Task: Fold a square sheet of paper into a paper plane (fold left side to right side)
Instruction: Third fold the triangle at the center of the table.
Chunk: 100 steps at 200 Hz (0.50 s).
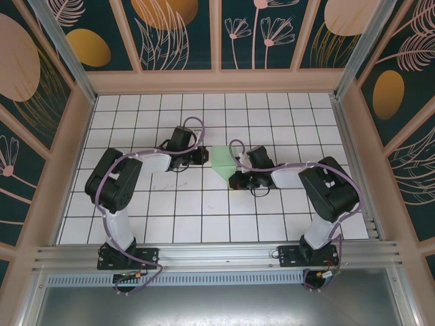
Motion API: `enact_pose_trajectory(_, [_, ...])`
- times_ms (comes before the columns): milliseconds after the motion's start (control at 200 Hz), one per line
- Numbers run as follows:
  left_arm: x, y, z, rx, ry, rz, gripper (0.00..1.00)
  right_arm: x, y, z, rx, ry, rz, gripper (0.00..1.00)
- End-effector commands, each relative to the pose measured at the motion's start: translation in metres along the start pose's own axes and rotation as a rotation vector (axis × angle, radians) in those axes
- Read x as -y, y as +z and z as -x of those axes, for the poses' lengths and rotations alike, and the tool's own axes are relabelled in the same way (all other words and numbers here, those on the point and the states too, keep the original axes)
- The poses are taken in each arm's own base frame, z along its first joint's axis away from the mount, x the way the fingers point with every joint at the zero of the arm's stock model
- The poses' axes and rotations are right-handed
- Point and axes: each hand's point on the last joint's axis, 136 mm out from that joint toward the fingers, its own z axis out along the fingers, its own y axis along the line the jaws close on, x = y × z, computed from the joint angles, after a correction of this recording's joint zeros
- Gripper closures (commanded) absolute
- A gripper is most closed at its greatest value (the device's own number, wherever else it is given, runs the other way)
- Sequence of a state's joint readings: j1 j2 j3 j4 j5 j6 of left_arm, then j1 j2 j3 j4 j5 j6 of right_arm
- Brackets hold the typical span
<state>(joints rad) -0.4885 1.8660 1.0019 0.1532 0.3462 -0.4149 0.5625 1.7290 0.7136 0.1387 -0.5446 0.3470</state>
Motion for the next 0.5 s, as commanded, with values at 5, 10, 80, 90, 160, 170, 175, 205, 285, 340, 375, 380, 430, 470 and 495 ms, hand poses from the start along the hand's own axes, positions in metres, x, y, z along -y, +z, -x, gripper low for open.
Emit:
enact_pose_trajectory(5, [0.046, -0.01, -0.007, -0.007, 0.065, -0.152, 0.92, 0.029, 0.007, -0.047, -0.152, 0.088, -0.089, 1.0])
enact_pose_trajectory(10, [0.047, -0.01, -0.011, -0.014, 0.064, -0.158, 0.92, 0.029, 0.007, -0.047, -0.152, 0.088, -0.089, 1.0])
enact_pose_trajectory(80, [0.066, -0.003, -0.033, -0.07, 0.056, -0.238, 0.92, 0.03, 0.007, -0.048, -0.152, 0.09, -0.092, 1.0])
enact_pose_trajectory(90, [0.069, -0.001, -0.036, -0.077, 0.058, -0.246, 0.92, 0.029, 0.007, -0.047, -0.15, 0.088, -0.092, 1.0])
enact_pose_trajectory(160, [0.077, 0.008, -0.05, -0.114, 0.058, -0.27, 0.92, 0.03, 0.007, -0.048, -0.151, 0.091, -0.091, 1.0])
enact_pose_trajectory(170, [0.077, 0.009, -0.052, -0.118, 0.056, -0.27, 0.92, 0.029, 0.007, -0.048, -0.151, 0.091, -0.09, 1.0])
enact_pose_trajectory(175, [0.077, 0.01, -0.053, -0.119, 0.055, -0.269, 0.92, 0.029, 0.007, -0.047, -0.15, 0.09, -0.09, 1.0])
enact_pose_trajectory(205, [0.077, 0.014, -0.057, -0.126, 0.051, -0.268, 0.92, 0.029, 0.007, -0.047, -0.15, 0.092, -0.09, 1.0])
enact_pose_trajectory(285, [0.071, 0.023, -0.062, -0.139, 0.036, -0.254, 0.92, 0.029, 0.007, -0.047, -0.151, 0.091, -0.092, 1.0])
enact_pose_trajectory(340, [0.069, 0.027, -0.06, -0.136, 0.033, -0.247, 0.92, 0.029, 0.006, -0.046, -0.148, 0.09, -0.091, 1.0])
enact_pose_trajectory(375, [0.069, 0.029, -0.06, -0.137, 0.035, -0.246, 0.92, 0.029, 0.006, -0.046, -0.15, 0.09, -0.092, 1.0])
enact_pose_trajectory(380, [0.068, 0.029, -0.06, -0.137, 0.034, -0.244, 0.92, 0.029, 0.006, -0.046, -0.15, 0.09, -0.092, 1.0])
enact_pose_trajectory(430, [0.061, 0.034, -0.063, -0.145, 0.031, -0.214, 0.92, 0.028, 0.006, -0.045, -0.148, 0.089, -0.092, 1.0])
enact_pose_trajectory(470, [0.054, 0.037, -0.067, -0.153, 0.028, -0.18, 0.92, 0.028, 0.006, -0.045, -0.149, 0.09, -0.09, 1.0])
enact_pose_trajectory(495, [0.054, 0.04, -0.06, -0.141, 0.035, -0.167, 0.92, 0.028, 0.006, -0.046, -0.15, 0.09, -0.091, 1.0])
